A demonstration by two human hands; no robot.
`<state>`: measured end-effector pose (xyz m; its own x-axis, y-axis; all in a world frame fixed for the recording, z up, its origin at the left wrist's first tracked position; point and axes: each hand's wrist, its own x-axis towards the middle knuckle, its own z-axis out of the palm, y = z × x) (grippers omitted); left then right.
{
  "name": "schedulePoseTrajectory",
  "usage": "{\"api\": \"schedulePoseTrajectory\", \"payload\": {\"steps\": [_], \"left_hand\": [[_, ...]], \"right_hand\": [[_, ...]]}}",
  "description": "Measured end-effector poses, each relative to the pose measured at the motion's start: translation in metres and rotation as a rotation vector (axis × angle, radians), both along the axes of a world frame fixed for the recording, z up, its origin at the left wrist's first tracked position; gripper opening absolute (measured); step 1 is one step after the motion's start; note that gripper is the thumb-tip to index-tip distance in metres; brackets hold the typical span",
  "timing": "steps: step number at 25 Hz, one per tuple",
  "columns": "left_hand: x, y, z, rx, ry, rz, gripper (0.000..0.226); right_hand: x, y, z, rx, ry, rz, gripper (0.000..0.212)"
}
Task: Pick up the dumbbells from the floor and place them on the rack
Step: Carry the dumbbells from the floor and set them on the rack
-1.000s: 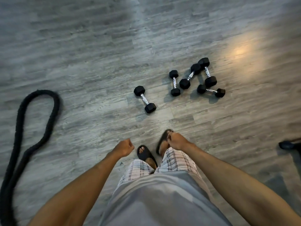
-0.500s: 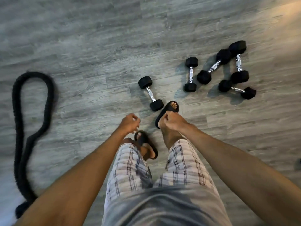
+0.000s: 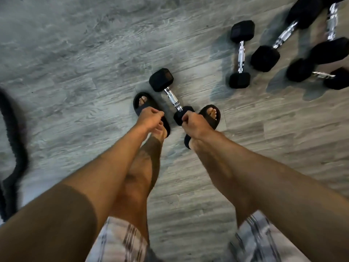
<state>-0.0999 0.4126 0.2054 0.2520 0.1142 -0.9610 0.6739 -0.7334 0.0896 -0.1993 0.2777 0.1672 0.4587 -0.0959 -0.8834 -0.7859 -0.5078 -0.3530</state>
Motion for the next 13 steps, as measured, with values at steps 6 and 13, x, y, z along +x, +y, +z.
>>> {"api": "schedulePoseTrajectory", "payload": {"steps": [6,13], "left_hand": [[0.065,-0.016,-0.137,0.051,0.085,0.287,0.063],[0.114,-0.032,-0.236,0.064,0.169,0.178,0.080]], "right_hand": [[0.032,0.018,-0.148,-0.050,0.003,-0.140,0.044],[0.064,0.041,-0.254,0.033,0.135,-0.231,0.048]]}}
